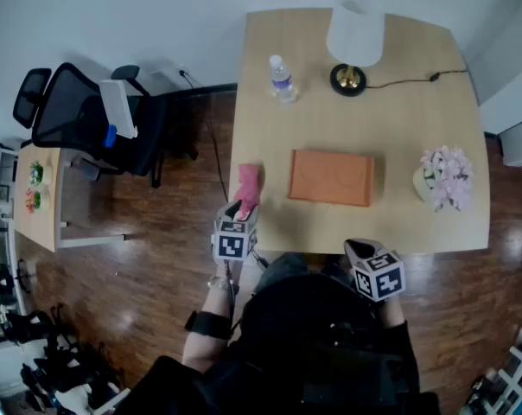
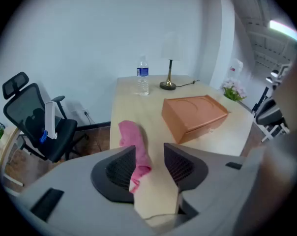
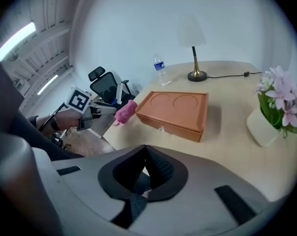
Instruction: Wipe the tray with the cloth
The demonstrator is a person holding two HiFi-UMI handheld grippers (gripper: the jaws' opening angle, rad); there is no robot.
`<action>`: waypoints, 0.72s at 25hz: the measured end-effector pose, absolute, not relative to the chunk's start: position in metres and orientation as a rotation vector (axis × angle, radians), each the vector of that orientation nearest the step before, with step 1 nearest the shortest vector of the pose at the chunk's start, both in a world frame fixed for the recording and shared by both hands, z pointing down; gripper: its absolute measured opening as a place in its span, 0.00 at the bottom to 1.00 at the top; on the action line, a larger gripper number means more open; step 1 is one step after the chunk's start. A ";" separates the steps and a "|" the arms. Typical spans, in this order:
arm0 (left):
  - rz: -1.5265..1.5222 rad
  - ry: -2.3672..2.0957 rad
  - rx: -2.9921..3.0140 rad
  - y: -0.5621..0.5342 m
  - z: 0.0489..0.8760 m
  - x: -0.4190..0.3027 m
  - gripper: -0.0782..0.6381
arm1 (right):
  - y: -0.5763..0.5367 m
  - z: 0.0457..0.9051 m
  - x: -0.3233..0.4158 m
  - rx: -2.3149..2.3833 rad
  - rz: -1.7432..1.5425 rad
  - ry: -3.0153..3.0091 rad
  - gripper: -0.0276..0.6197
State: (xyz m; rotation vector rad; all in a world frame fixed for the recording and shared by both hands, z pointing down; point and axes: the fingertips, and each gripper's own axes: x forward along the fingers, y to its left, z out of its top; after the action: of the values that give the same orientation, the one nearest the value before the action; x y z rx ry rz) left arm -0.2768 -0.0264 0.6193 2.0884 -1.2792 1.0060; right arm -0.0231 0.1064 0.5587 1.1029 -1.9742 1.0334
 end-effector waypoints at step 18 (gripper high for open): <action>1.045 -1.160 2.112 -0.104 0.708 -0.309 0.26 | 0.086 0.544 -0.027 1.365 1.134 -1.909 0.05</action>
State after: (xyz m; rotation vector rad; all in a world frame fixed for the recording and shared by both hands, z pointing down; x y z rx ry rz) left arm -0.3095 -0.1036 0.7084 2.1121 -1.1598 1.0446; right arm -0.0267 0.0858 0.5443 1.3652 -1.9088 1.1344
